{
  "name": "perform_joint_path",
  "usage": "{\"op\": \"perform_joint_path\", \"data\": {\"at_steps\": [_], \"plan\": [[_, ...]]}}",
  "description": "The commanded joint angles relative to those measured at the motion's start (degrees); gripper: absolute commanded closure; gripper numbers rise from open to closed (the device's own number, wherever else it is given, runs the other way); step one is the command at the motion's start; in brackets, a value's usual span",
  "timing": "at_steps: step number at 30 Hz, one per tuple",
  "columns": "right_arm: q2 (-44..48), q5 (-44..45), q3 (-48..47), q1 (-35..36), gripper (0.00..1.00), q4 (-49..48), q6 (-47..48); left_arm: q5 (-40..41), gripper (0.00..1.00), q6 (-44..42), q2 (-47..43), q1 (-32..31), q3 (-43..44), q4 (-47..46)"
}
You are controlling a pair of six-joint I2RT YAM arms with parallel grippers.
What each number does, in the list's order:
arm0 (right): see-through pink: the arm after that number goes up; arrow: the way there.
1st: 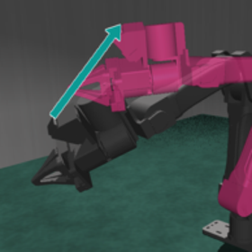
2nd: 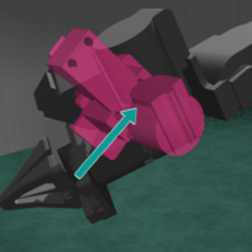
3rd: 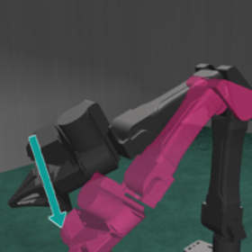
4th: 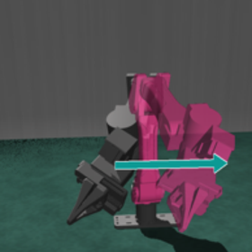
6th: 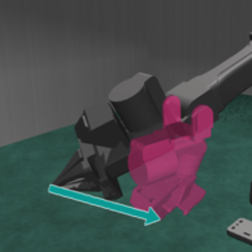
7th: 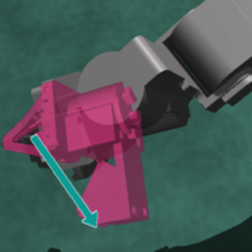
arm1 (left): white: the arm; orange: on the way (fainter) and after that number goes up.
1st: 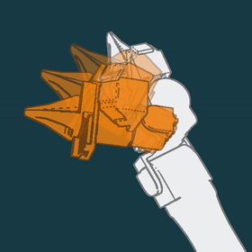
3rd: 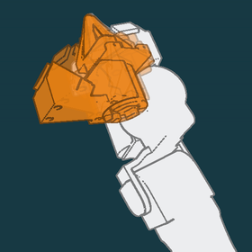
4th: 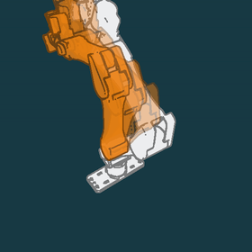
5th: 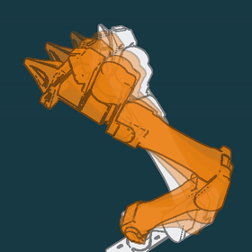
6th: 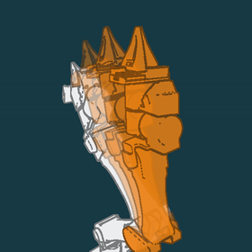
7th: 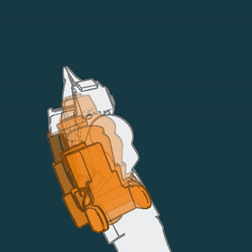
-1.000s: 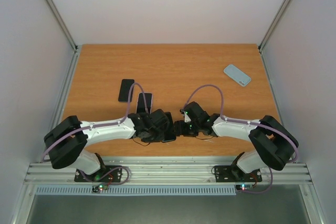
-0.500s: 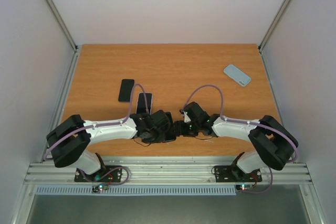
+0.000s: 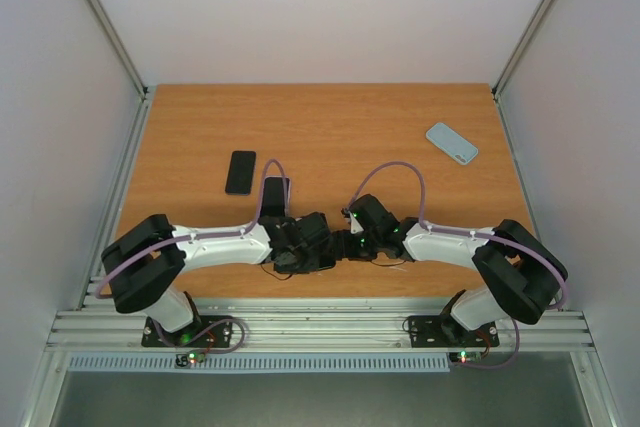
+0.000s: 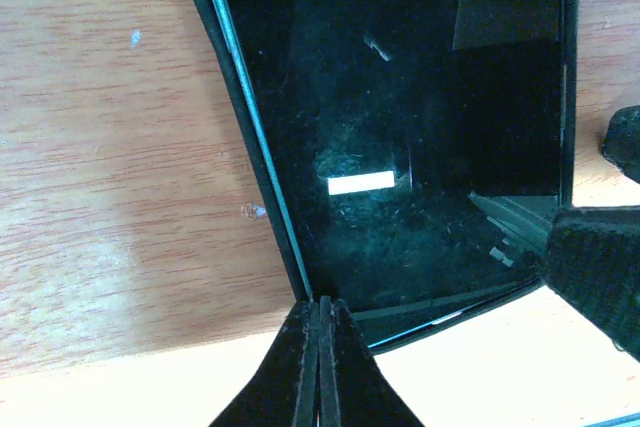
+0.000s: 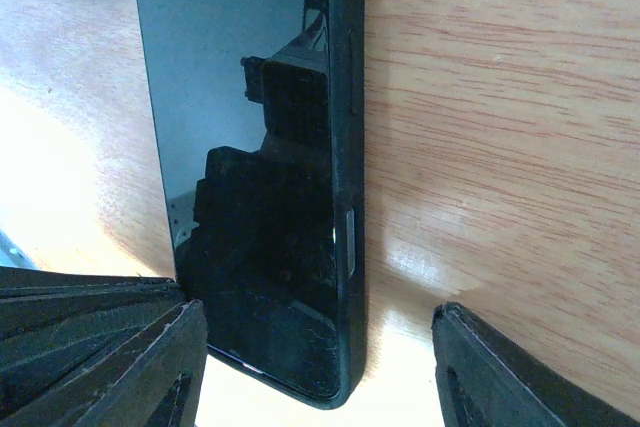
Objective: Put the phone into the phone case
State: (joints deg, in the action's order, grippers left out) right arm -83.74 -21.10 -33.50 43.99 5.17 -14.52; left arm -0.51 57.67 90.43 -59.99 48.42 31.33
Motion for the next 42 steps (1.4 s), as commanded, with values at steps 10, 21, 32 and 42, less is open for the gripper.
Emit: {"op": "perform_joint_path", "data": {"at_steps": [10,21,32,42], "plan": [[-1.09,0.96,0.49,0.64,0.37,1.02,0.27,2.48,0.90,0.03,5.54,-1.63,0.32,2.46],[0.06,1.52,0.54,0.66,0.37,1.55,0.46,4.96,0.93,-1.02,5.67,-0.93,1.49,6.09],[-0.21,2.01,0.46,0.66,0.37,1.75,0.20,5.88,0.96,-0.77,13.91,-4.01,4.33,11.11],[1.46,3.05,0.64,0.66,0.37,2.43,0.66,10.02,0.93,-0.62,12.57,-4.61,5.83,13.84]]}}
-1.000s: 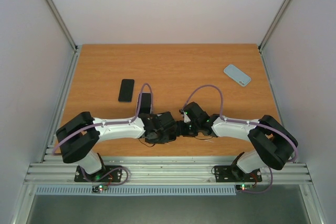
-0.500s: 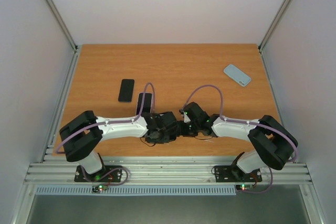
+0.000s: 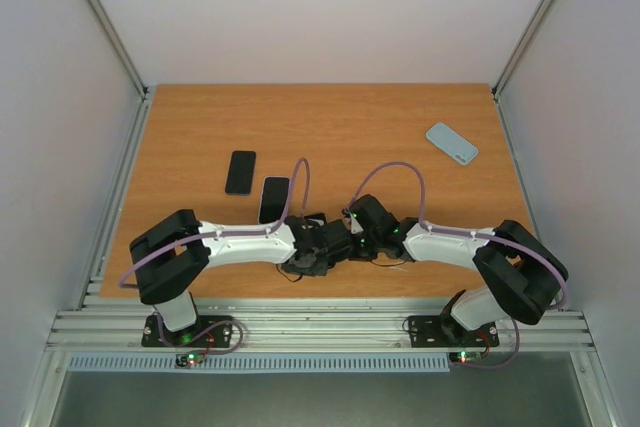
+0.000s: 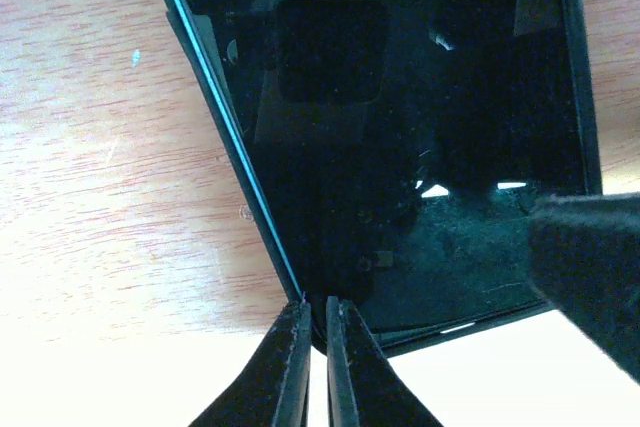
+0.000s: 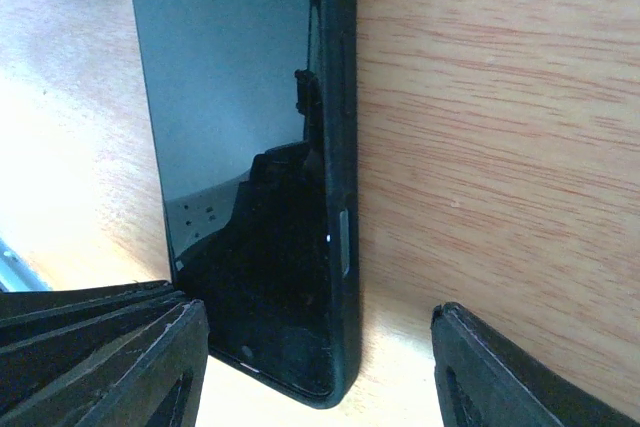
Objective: Put the phone into the phone case
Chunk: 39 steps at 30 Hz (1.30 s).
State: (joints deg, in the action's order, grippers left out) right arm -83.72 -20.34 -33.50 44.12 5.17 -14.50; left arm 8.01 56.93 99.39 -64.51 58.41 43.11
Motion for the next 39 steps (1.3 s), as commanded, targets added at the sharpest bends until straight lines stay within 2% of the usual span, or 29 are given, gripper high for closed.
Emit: {"op": "perform_joint_path", "data": {"at_steps": [1,6,9,16,25,39], "plan": [[1.91,2.52,0.69,0.53,0.37,2.67,0.70,1.97,0.92,0.35,2.00,-0.09,-4.07,1.89],[3.60,2.69,0.60,0.53,0.37,2.65,0.93,5.28,0.88,-1.00,-4.61,0.33,-0.51,4.80],[3.80,2.80,-0.20,0.52,0.37,3.10,1.40,6.23,0.85,-2.03,-9.05,1.54,-0.41,3.07],[3.00,3.18,-4.03,-0.57,0.36,5.60,3.41,-1.24,0.80,-7.15,-14.59,11.00,-3.89,-5.91],[-2.60,1.88,-9.81,-3.70,0.36,5.85,4.74,-10.42,0.83,-12.11,-8.72,20.03,-3.28,-12.72],[-9.61,-0.41,-12.67,-5.23,0.41,3.94,5.25,-13.70,0.89,-13.93,-1.50,23.12,-0.73,-15.36]]}}
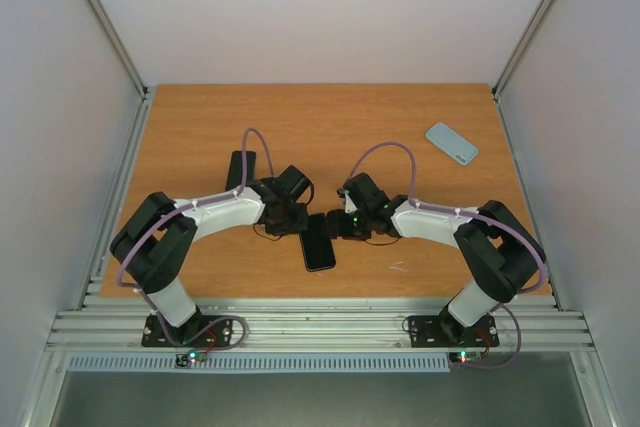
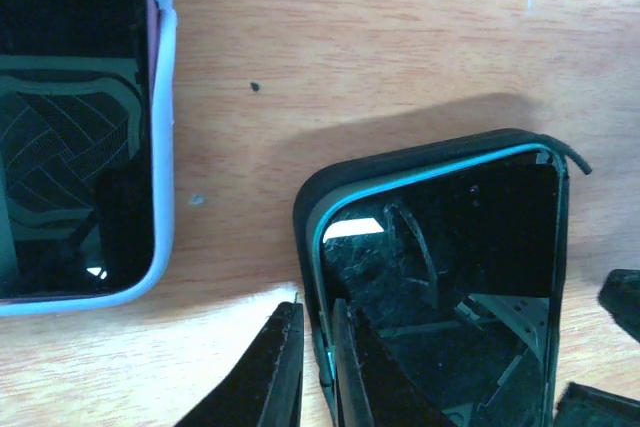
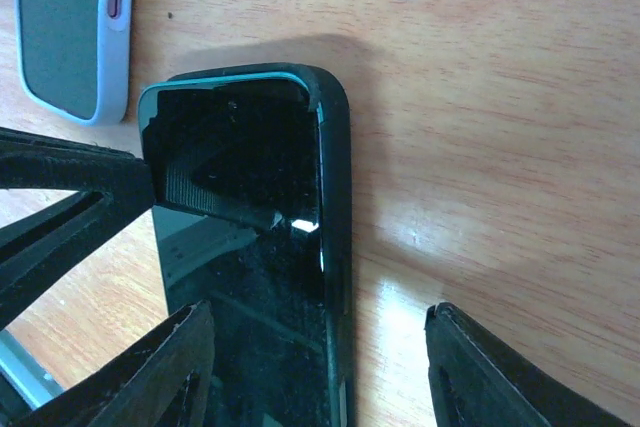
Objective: Put the phone into the phone case
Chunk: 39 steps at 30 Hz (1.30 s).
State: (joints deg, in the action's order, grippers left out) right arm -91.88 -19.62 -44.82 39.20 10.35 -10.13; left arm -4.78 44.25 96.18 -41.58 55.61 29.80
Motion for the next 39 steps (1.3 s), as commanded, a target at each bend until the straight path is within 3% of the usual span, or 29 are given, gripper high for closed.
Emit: {"op": "perform_joint_path", "data": {"at_steps": [1,7,16,27,39], "plan": [[-1.85,-1.27,-1.35,-0.28,0.41,-1.36,0.94,-0.82,0.90,-1.34,2.19,0.21,2.31,-1.84],[-3.26,-1.90,-0.97,-0.25,0.41,-1.83,0.74,1.09,0.99,-1.83,5.34,0.18,3.70,2.87],[-4.64,-3.20,-0.71,-0.19,0.42,-3.12,-0.12,6.16,1.00,-2.06,10.45,-3.47,4.04,8.17],[-5.20,-3.71,0.55,-0.22,0.42,-4.54,-1.17,5.04,1.00,-0.64,17.68,-5.94,2.86,6.81],[-0.60,-1.85,1.97,0.57,0.42,-2.26,-0.62,5.76,0.98,0.29,15.99,-6.05,2.98,6.54]]}}
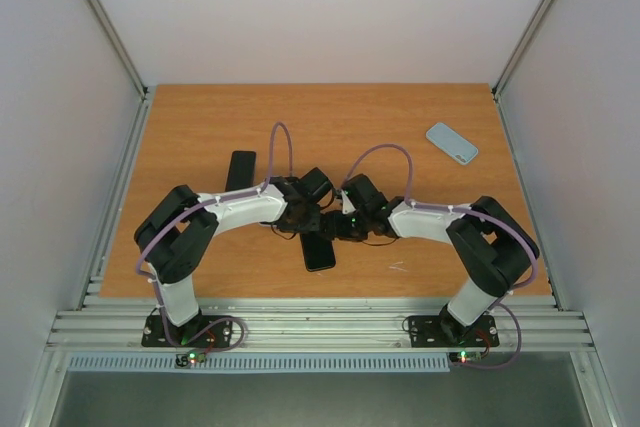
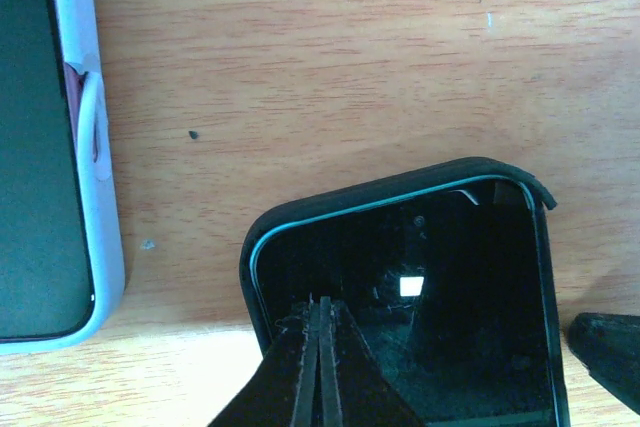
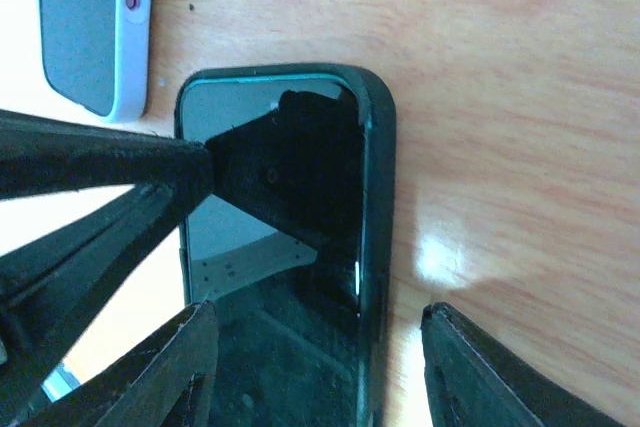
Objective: Put the phone into the phone case
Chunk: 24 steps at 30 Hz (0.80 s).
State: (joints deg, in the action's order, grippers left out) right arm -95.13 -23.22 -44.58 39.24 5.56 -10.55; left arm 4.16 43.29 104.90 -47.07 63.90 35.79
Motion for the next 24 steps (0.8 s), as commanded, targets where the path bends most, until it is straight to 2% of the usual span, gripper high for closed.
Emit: {"op": "perform_joint_path", "data": {"at_steps": [1,15,20,24], "plan": [[3.27,2.20,1.85,0.57,0.42,3.09,-0.11,-3.39,0.98,1.20,6.86,-0.57,-5.20,0.56],[10.02,8.17,3.08,4.51,0.42,8.86,-0.01,-7.12,0.97,1.33,8.25,-0.19,-10.16,-1.92],[10.80,9.51,2.97,6.62,0.42,9.42,-0.07,-12.29,0.97,2.18,9.26,0.99,-14.56,-8.73],[9.93,12.06,1.43,8.44,0.42,11.55,0.62,-14.14,0.97,2.67,9.00,1.26,-15.74,-10.79]]}}
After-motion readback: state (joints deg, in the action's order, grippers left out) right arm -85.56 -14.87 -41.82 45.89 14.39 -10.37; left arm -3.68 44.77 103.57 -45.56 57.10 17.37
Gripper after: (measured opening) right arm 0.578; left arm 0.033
